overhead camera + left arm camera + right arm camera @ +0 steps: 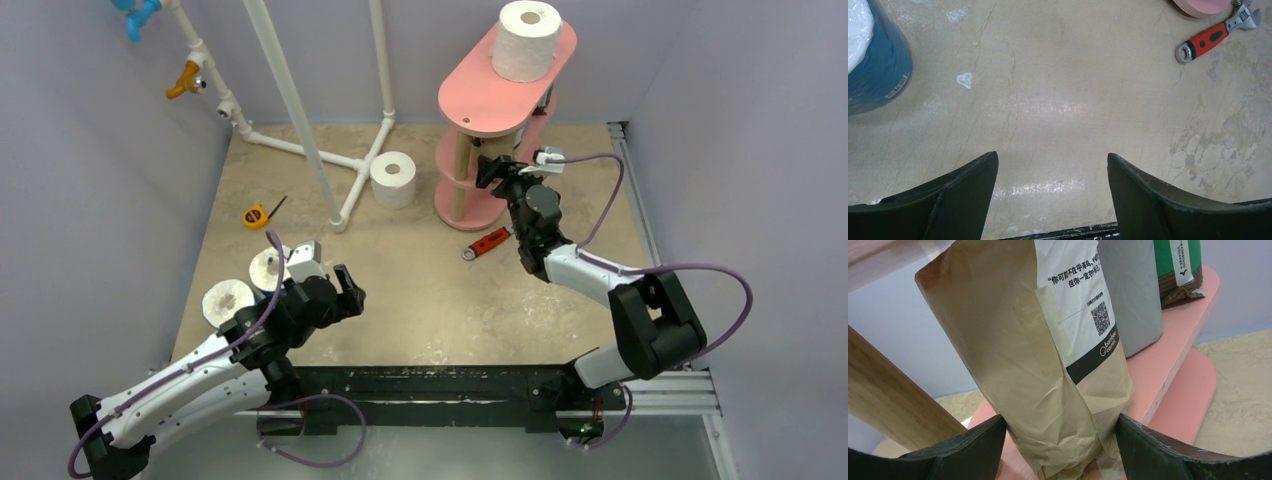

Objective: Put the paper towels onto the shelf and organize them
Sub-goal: Move the paper towel to the shelf.

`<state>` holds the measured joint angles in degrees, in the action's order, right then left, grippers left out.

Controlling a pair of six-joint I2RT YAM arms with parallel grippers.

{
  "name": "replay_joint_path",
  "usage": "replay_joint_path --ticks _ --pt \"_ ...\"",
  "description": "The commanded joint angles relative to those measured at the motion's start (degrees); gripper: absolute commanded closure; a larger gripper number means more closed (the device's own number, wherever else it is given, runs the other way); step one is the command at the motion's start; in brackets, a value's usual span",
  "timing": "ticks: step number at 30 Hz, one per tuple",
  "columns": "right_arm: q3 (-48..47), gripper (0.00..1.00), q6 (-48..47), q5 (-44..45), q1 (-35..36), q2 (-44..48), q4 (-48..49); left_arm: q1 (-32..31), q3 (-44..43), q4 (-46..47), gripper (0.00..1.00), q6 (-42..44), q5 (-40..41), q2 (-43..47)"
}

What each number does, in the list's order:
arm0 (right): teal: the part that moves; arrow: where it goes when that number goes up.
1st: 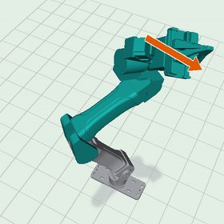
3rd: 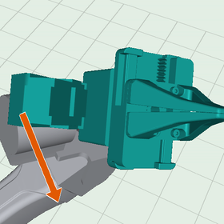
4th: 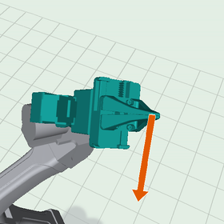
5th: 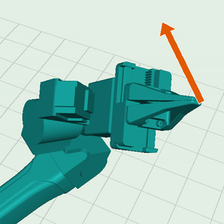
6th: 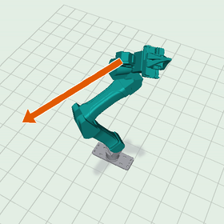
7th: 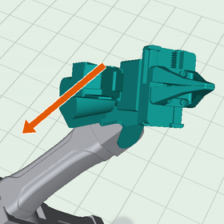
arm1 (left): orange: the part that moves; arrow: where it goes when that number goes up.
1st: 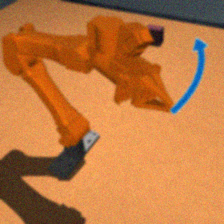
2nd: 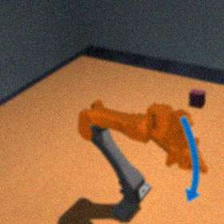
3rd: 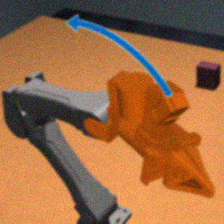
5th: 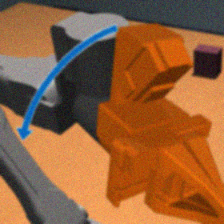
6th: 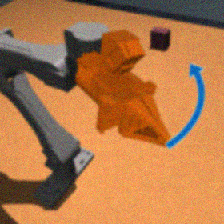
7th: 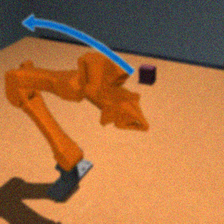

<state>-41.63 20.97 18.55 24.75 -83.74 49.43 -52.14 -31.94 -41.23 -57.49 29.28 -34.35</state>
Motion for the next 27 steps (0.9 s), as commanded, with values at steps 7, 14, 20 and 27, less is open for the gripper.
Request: replay_joint_path --ticks 7,14,20,27 --pt "-4.7 0.24 5.5 1.9 0.0 2.3 2.7 0.1 0.6 1.5 0.21 -0.3 1.2 -0.2" --pt "-4.5 0.24 7.1 1.4 0.0 3.9 1.8 0.1 0.5 1.9 0.21 -0.3 0.9 -0.5" --pt "-5.6 0.24 9.3 1.3 0.0 4.8 0.3 0.1 0.6 1.9 0.21 -0.5 0.6 -0.6" --pt "-4.6 0.24 8.2 2.6 0.0 3.9 0.1 0.1 0.8 1.9 0.21 -0.6 0.5 -0.4"
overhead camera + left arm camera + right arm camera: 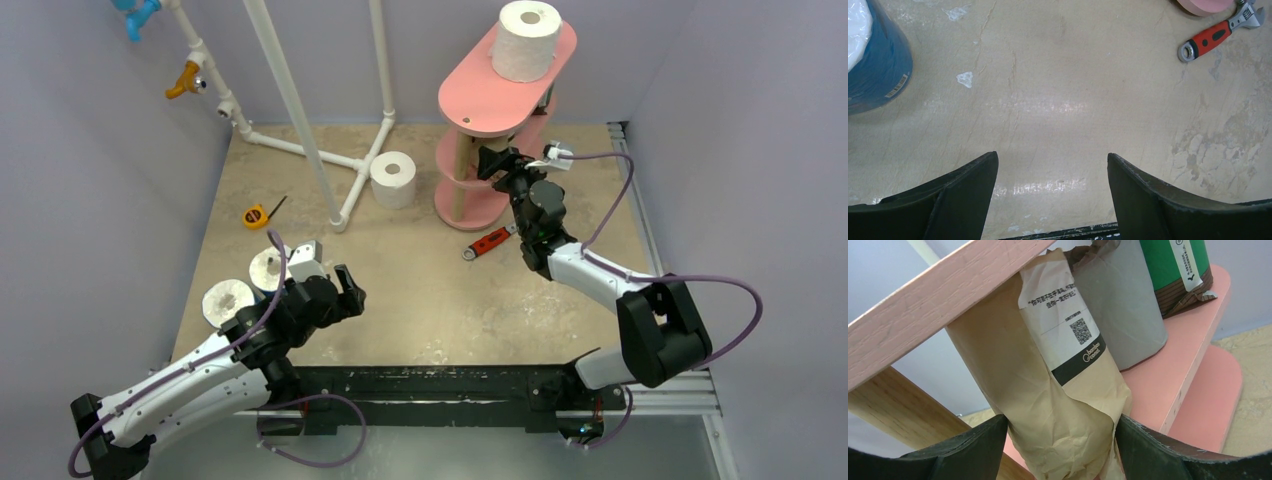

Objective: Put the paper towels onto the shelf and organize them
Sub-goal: Move the paper towel to the shelf.

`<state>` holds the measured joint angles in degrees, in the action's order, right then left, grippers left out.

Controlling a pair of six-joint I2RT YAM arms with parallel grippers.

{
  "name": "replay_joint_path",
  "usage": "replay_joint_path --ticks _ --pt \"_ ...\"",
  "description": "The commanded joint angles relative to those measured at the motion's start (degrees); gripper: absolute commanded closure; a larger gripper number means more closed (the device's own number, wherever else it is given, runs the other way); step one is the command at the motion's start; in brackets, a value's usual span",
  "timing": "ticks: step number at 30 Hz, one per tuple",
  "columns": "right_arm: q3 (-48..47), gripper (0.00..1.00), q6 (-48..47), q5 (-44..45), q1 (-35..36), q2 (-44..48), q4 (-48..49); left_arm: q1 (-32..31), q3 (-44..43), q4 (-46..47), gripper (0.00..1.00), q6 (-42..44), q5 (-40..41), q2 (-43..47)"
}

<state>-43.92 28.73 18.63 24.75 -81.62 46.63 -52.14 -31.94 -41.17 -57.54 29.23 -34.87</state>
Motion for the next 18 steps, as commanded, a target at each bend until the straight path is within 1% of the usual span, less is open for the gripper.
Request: replay_joint_path --ticks 1,7,18 --pt "-1.8 0.25 0.1 2.5 0.0 1.4 3.3 0.1 0.8 1.9 0.21 -0.6 0.5 0.1" --pt "0.9 0.26 -2.5 3.2 0.0 -0.1 5.8 0.1 1.2 1.7 0.21 -0.6 0.5 0.2" --pt "4.7 0.25 -5.9 5.3 0.0 -0.4 6.5 0.1 1.2 2.4 0.21 -0.3 0.3 -0.3"
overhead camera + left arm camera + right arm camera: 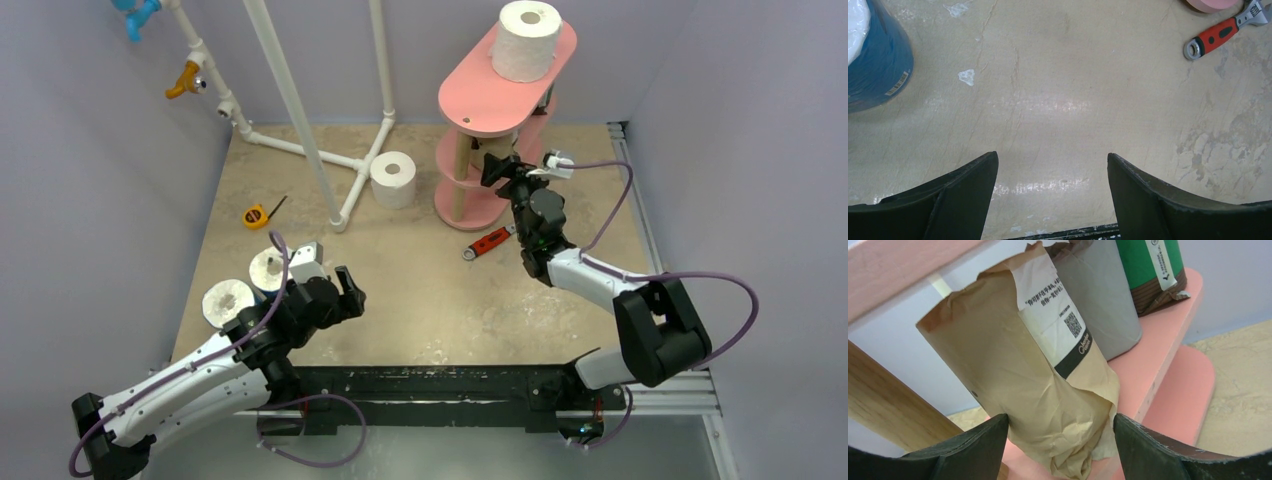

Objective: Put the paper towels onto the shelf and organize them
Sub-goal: Move the paper towel to the shelf.

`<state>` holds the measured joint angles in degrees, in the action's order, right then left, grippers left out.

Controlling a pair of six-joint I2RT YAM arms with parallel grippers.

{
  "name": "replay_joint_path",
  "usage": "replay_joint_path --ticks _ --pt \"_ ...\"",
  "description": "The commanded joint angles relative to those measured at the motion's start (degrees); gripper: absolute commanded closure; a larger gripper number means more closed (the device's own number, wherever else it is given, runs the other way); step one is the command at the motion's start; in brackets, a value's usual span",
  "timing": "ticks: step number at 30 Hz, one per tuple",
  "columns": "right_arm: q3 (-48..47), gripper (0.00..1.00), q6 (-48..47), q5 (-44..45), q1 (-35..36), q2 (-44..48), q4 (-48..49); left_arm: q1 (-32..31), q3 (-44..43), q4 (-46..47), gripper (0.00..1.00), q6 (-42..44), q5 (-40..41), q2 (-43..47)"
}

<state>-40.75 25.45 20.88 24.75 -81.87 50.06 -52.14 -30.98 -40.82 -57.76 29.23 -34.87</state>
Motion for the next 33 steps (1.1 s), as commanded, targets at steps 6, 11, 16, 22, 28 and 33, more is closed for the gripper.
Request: replay_joint_path --ticks 6,11,16,22,28,33 --pt "2.7 0.25 -4.4 4.2 -0.1 -0.5 3.7 0.1 -0.3 2.3 0.21 0.3 0.1 -1.1" --pt "2.2 0.25 -5.1 4.5 -0.4 -1.7 4.1 0.1 -0.3 2.0 0.21 0.3 0.2 -0.8" --pt "1.2 0.25 -5.0 4.6 -0.5 -2.9 4.2 0.1 -0.3 1.5 0.21 0.0 0.4 -0.5" --pt "0.8 0.24 -4.5 5.1 -0.7 -3.5 4.3 0.1 -0.3 1.2 0.21 0.1 0.7 -0.2" --pt "0.8 0.19 -4.5 4.7 -0.9 -3.2 3.8 0.1 -0.2 1.3 0.21 0.0 0.7 -0.4" --pt "2.3 0.10 -5.3 4.6 -0.9 0.0 2.3 0.1 -0.1 1.5 0.21 0.0 0.6 -0.3"
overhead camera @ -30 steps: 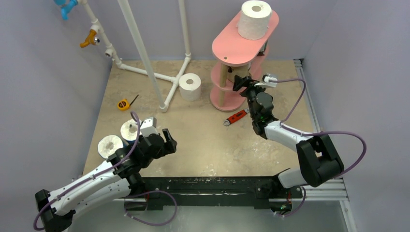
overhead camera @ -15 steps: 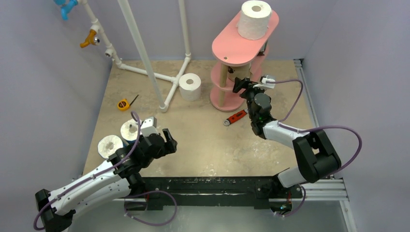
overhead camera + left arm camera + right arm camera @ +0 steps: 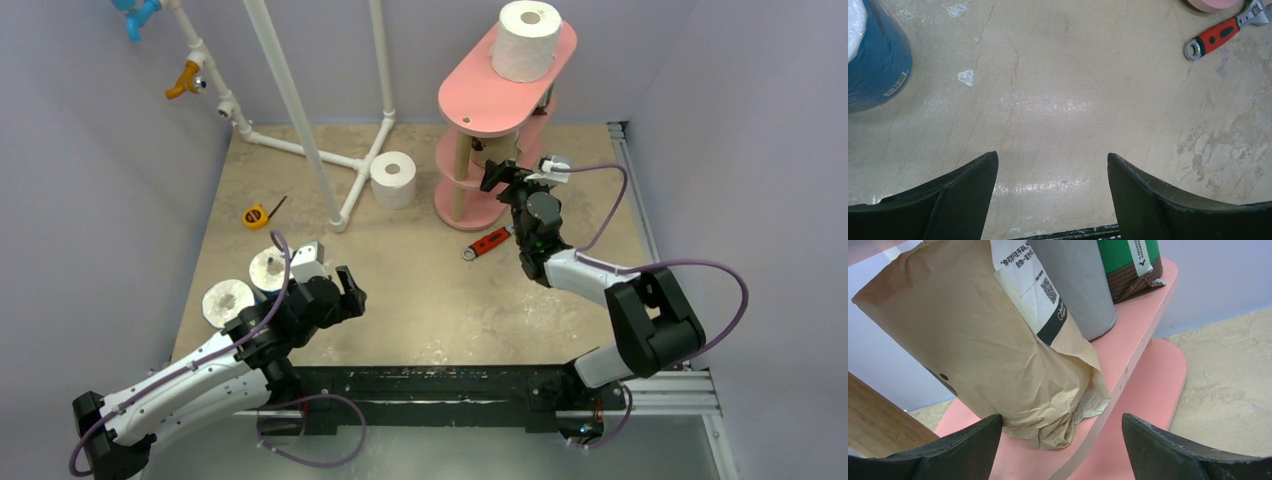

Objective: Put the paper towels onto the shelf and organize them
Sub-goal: Move the paper towel to the shelf.

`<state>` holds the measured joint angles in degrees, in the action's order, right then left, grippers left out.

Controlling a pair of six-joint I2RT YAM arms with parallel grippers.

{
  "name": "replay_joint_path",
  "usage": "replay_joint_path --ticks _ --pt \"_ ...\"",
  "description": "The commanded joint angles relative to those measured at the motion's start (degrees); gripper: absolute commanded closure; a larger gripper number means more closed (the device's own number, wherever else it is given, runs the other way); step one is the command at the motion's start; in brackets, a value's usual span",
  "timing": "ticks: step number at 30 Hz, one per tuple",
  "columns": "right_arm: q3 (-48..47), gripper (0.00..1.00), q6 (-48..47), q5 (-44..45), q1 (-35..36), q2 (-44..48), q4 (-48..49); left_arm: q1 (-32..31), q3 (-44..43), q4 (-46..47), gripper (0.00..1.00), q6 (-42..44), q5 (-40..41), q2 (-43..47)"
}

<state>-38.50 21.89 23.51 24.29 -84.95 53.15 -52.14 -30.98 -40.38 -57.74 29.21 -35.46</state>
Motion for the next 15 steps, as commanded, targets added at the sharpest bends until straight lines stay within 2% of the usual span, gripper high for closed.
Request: replay_joint_path --ticks 1,8,10,15 --pt "0.3 0.09 -1.8 2.0 -0.4 4.1 -1.9 0.1 0.0 1.2 0.21 0.1 0.5 0.3" --pt "4.0 0.05 -3.8 -0.4 -0.3 14.3 -8.3 0.1 0.3 1.4 0.21 -0.2 -0.5 0.6" --pt "4.2 0.01 -3.7 -1.3 -0.3 18.7 -13.1 0.1 0.3 1.1 0.20 -0.3 -0.8 0.9" --pt "3.5 0.01 -0.8 -5.2 0.9 29.1 -30.4 0.1 0.4 0.5 0.18 0.1 -1.1 3.0"
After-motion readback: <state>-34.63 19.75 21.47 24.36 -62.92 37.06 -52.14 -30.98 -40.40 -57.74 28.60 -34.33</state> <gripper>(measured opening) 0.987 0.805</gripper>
